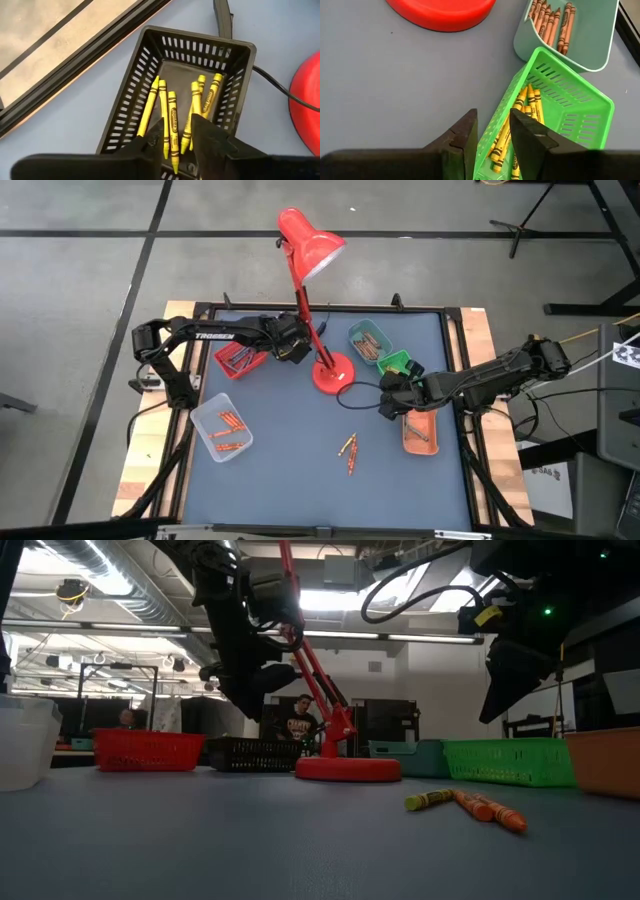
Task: Sort crayons
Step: Put the yellow crayon into the top left black bin
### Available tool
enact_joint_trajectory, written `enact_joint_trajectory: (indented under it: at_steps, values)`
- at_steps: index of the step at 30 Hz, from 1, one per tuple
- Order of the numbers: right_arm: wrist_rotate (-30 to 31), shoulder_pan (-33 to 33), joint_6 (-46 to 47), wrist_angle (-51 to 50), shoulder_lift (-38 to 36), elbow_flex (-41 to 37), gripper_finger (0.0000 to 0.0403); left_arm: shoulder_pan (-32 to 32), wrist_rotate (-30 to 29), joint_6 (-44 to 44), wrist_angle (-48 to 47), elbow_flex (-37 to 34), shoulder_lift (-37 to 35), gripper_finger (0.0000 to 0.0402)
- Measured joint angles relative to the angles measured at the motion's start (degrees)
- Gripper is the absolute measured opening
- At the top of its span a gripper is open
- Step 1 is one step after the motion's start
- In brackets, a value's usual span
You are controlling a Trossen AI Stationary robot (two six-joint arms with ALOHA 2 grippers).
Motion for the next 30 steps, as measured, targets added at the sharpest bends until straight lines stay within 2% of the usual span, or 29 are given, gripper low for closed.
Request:
enact_joint_trajectory:
  at_steps: [6, 19, 22, 30]
  values:
    - [-0.02, 0.00, 0.00, -0.02, 0.02, 0.00, 0.0111, -1.25, 0.04, 0.10, -0.29, 0.00, 0.00, 0.0083]
    - [-0.02, 0.00, 0.00, -0.02, 0.00, 0.00, 0.0111, -10.40, 0.30, -3.45, -7.33, 0.02, 0.00, 0.0069]
    - [-0.02, 0.00, 0.00, -0.02, 0.00, 0.00, 0.0111, -12.82, 2.75, -4.57, -6.83, 0.02, 0.00, 0.0069]
    - [-0.02, 0.00, 0.02, 0.00, 0.00, 0.00, 0.0111, -21.38, 12.49, -15.69, -1.08, 0.02, 0.00, 0.0069]
